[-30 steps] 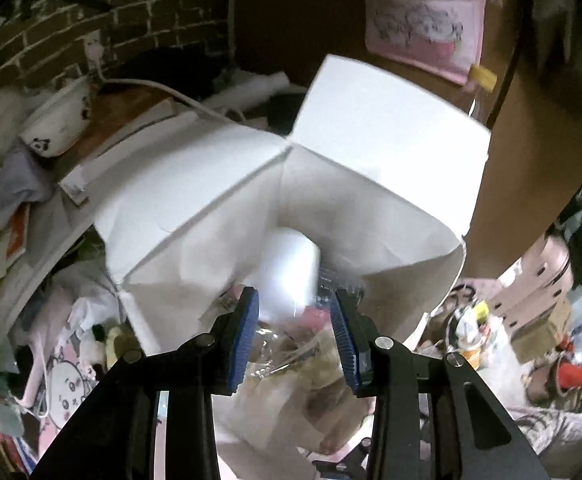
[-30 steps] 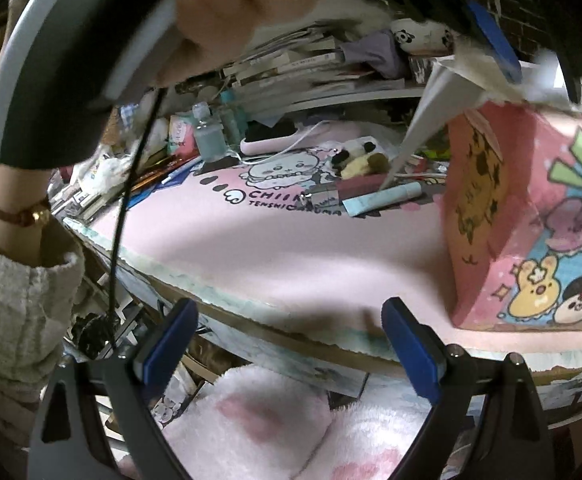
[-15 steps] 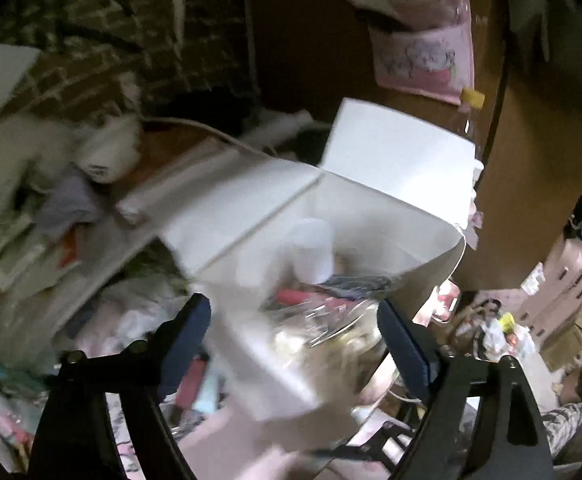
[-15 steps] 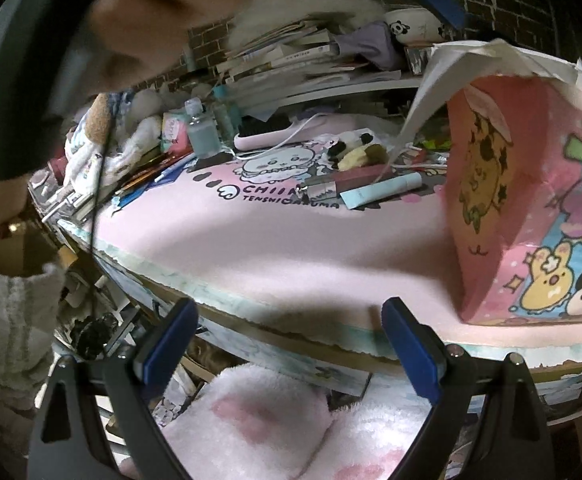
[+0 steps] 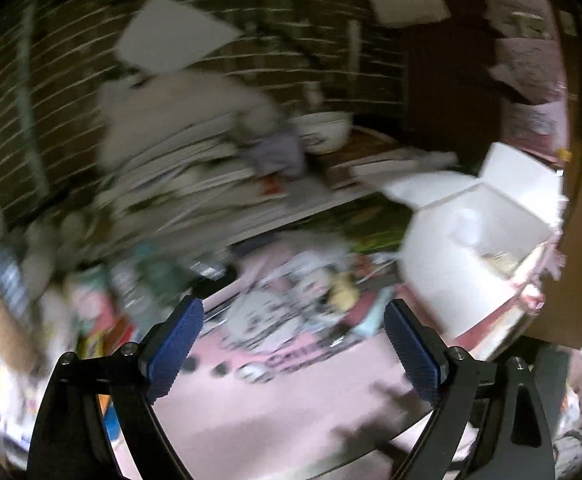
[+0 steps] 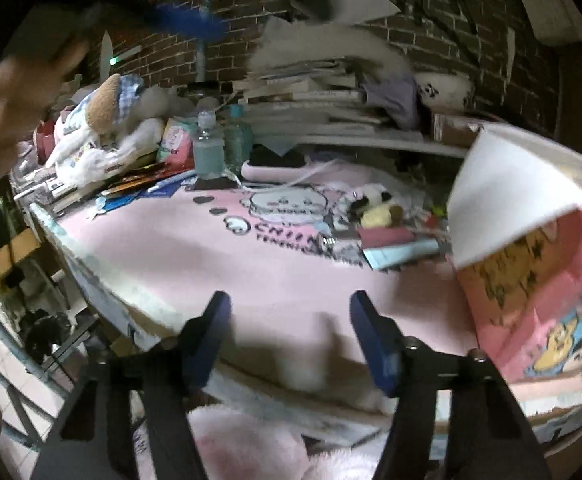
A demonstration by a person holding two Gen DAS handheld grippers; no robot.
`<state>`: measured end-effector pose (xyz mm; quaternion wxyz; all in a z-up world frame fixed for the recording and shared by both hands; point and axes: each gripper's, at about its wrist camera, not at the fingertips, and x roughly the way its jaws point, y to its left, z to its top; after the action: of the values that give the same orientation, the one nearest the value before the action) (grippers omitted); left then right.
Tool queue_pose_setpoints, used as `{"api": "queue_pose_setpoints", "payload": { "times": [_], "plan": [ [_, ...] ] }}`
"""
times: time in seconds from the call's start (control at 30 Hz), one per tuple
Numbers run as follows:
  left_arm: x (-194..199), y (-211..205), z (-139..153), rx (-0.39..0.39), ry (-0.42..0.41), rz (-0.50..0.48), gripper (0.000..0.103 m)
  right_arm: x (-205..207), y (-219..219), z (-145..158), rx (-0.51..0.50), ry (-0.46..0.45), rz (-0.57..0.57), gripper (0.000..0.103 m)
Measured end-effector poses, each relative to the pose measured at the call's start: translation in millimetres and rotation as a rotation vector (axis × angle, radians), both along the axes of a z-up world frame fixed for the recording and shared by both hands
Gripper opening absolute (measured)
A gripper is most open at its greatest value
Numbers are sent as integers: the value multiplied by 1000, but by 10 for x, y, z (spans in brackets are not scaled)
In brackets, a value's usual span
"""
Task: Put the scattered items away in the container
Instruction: 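Grasp the pink stick with silver end with the right gripper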
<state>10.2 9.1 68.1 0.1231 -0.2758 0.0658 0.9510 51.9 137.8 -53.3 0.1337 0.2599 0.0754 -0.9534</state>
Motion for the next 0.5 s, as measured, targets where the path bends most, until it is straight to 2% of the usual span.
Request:
{"api": "queue_pose_setpoints", "payload": {
  "times": [0.07, 0.17, 0.3, 0.5],
  "plan": [
    [16, -145, -123, -1, -18, 41, 91, -88, -52, 18, -10, -9, -18, 52],
    [9, -336, -352, 12, -63, 87, 91, -249, -115, 29, -19, -28, -69, 51],
    [15, -482, -563, 56, -110, 90, 91, -467, -193, 20, -7, -36, -148, 51],
    [50, -540, -649, 67, -109, 76, 91, -825, -219, 5, 15, -72, -278, 51]
  ]
}}
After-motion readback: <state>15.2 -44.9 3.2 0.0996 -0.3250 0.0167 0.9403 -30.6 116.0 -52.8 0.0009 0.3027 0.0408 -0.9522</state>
